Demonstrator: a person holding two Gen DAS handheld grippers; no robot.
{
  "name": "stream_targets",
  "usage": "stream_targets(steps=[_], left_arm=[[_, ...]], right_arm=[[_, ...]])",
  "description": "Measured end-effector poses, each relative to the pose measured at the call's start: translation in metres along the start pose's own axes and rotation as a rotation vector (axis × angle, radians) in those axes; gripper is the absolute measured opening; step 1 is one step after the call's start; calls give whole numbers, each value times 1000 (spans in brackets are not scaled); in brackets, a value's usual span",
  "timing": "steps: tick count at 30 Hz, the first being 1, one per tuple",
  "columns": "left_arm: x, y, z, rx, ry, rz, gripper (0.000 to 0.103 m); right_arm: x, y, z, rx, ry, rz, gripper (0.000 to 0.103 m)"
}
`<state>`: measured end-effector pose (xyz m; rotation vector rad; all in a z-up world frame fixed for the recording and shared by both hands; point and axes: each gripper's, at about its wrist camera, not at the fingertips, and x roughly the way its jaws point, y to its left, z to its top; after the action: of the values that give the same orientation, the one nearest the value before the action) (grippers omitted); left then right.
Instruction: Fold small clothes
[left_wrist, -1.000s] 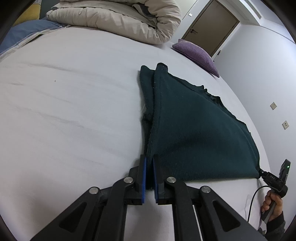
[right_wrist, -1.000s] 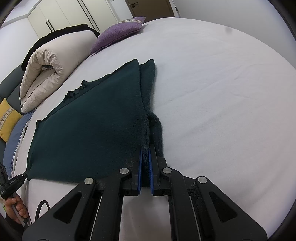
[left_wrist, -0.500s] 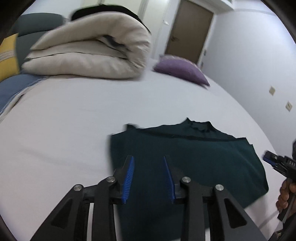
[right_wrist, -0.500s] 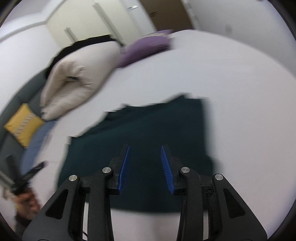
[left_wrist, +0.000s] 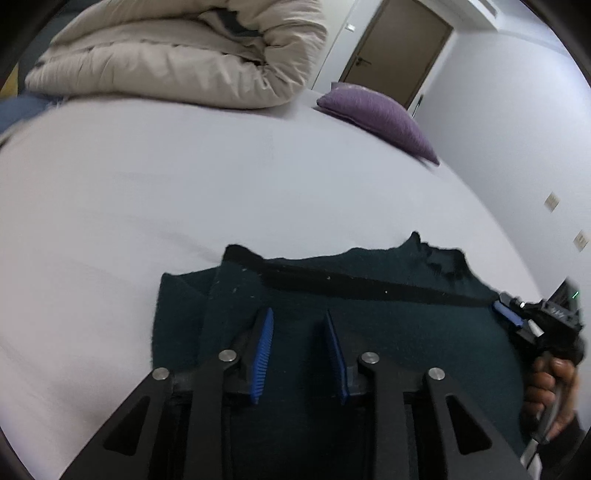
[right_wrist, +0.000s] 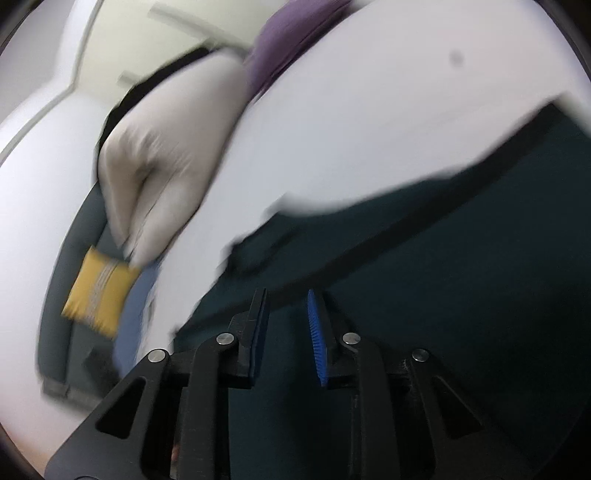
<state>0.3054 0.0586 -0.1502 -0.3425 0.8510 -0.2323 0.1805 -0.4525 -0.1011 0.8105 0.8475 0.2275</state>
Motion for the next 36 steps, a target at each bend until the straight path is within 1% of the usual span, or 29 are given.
stream_targets(steps=[1,2,3,4,6,7,8,9,10,11,12,13,14,16,17,18,19,20,21,22,23,24,26,29,31,32,34,35,36], left_arm=[[-1,3,-1,-17,-2,-13,28],[-1,6,-1,-31,-2,-23,28],[-1,8,-1,-37,-1,-30,27],[0,9,0,-41,2,-33,27],[-3,5,1,-38,12,-17,27],[-6,1,2,-23,17,9,27],[-15,-10,0,11,18,65,29],[-25,-20,-4,40,10,98,31],[-36,-32,-10,66,-5,94,41],[-49,-44,-18,90,-19,75,48],[-58,-55,-27,114,-28,68,51],[-67,-65,-37,145,-35,73,59],[-73,-74,-50,180,-34,90,61],[-69,-79,-68,223,7,133,61],[-61,-73,-77,212,50,161,61],[-56,-65,-84,189,73,166,62],[-56,-59,-88,179,61,150,62],[-57,-57,-90,191,53,148,62],[-58,-58,-90,204,56,155,62],[-58,-60,-91,216,58,163,62],[-57,-61,-92,225,60,169,63],[-56,-61,-93,225,59,170,63],[-57,-61,-95,224,53,169,63],[-56,-62,-97,232,46,174,63],[-53,-61,-93,232,48,171,63],[-52,-60,-93,231,49,169,63],[-52,-61,-93,232,49,168,63],[-52,-61,-93,234,48,170,63],[-52,-61,-93,236,48,171,63]], right_arm=[[-10,-19,9,42,-29,43,10],[-18,-32,15,80,-47,60,6],[-30,-44,22,114,-83,51,6],[-45,-52,29,126,-132,36,8],[-68,-64,39,143,-197,-37,10],[-79,-66,41,158,-223,-73,12],[-89,-64,40,155,-244,-121,16],[-98,-57,36,137,-253,-160,16],[-104,-48,28,118,-242,-137,16],[-108,-39,19,111,-228,-90,16],[-109,-25,6,99,-202,-36,16],[-105,-8,-9,61,-158,13,16],[-94,16,-32,-3,-95,59,16],[-72,48,-68,-83,22,121,16],[-52,63,-92,-117,113,168,16],[-38,70,-107,-129,158,190,17],[-23,74,-122,-144,205,190,18],[-11,72,-133,-152,241,155,19],[-5,65,-136,-143,255,119,17],[-3,53,-136,-111,250,120,15],[-6,46,-134,-83,232,150,15],[-15,37,-128,-51,198,150,16],[-38,17,-115,-7,120,118,17],[-84,-19,-97,68,-5,43,17],[-116,-36,-89,108,-109,-34,17],[-130,-41,-86,128,-160,-86,18],[-148,-41,-77,154,-231,-143,22],[-156,-34,-76,152,-272,-173,23],[-158,-25,-77,134,-286,-174,23]])
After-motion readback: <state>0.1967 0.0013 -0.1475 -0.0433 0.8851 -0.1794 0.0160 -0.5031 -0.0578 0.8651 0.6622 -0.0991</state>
